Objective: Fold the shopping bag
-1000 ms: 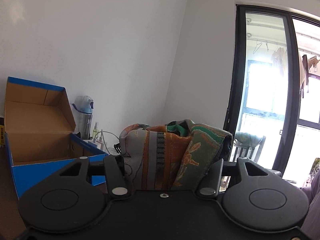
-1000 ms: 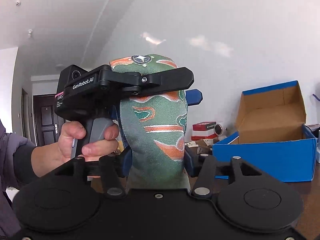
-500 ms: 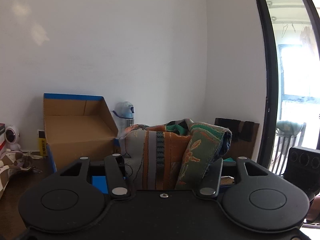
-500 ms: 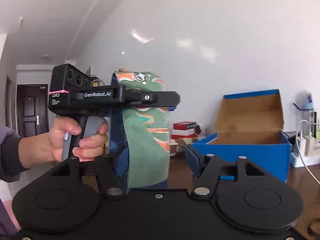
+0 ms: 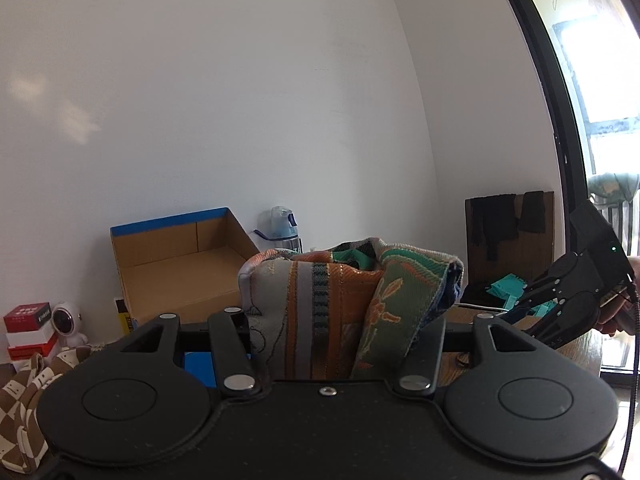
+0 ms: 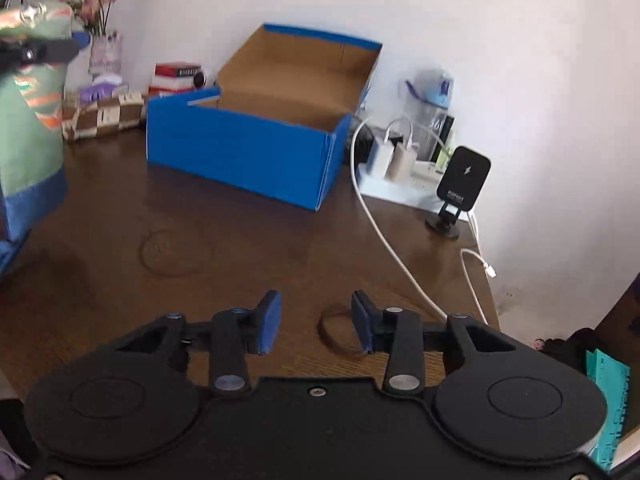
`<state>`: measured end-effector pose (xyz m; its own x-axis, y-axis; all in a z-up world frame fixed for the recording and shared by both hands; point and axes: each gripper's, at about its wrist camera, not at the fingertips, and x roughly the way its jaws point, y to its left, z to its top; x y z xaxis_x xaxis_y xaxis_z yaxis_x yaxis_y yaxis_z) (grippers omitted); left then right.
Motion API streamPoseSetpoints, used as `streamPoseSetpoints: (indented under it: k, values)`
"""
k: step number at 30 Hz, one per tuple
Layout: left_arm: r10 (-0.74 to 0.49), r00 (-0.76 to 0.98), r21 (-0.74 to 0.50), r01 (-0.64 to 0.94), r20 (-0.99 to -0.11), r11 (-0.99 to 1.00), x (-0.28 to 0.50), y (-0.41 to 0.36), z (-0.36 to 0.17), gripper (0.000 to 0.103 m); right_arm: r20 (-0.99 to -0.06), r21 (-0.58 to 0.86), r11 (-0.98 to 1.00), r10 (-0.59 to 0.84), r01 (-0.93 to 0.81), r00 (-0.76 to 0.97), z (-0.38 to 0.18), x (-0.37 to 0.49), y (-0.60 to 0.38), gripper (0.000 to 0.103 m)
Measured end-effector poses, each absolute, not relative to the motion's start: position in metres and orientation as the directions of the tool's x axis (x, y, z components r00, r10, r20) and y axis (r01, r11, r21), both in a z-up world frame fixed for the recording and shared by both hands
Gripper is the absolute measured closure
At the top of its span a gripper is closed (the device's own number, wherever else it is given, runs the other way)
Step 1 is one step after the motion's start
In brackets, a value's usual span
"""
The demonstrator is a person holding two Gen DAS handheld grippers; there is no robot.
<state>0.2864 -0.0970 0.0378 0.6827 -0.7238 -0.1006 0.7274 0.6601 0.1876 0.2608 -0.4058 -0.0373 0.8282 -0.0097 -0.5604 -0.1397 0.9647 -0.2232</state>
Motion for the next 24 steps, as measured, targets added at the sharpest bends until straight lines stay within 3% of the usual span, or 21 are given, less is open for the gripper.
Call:
streamPoseSetpoints:
  k: [8, 11, 14, 16, 17, 22, 24]
  values:
    - [-0.680, 0.728, 0.232, 0.679, -0.091, 0.696, 0.273, -0.096, 0.034, 0.051, -0.685, -0.122, 0.983, 0.015, -0.135, 0.728, -0.064, 0.316, -0.416, 0.066]
    - [-0.670, 0.737, 0.264, 0.665, -0.083, 0.699, 0.265, -0.098, 0.030, 0.051, -0.678, -0.094, 0.989, 0.023, -0.118, 0.734, -0.065, 0.317, -0.421, 0.066]
    - [-0.663, 0.745, 0.299, 0.651, -0.077, 0.698, 0.258, -0.103, 0.025, 0.051, -0.684, -0.046, 0.993, 0.050, -0.112, 0.728, -0.066, 0.316, -0.424, 0.082]
    - [-0.661, 0.748, 0.319, 0.644, -0.070, 0.695, 0.254, -0.105, 0.023, 0.051, -0.691, -0.013, 0.995, 0.062, -0.098, 0.720, -0.065, 0.315, -0.424, 0.101]
    - [-0.659, 0.750, 0.344, 0.636, -0.062, 0.691, 0.250, -0.107, 0.021, 0.051, -0.693, -0.010, 0.996, 0.060, -0.093, 0.719, -0.064, 0.314, -0.425, 0.102]
    - [-0.665, 0.746, 0.461, 0.605, -0.044, 0.649, 0.235, -0.116, 0.010, 0.050, -0.631, 0.097, 0.992, 0.129, -0.087, 0.765, -0.055, 0.301, -0.437, 0.102]
    - [-0.676, 0.736, 0.497, 0.599, -0.034, 0.628, 0.229, -0.119, 0.005, 0.050, -0.532, 0.187, 0.962, 0.268, -0.197, 0.803, -0.043, 0.289, -0.440, 0.102]
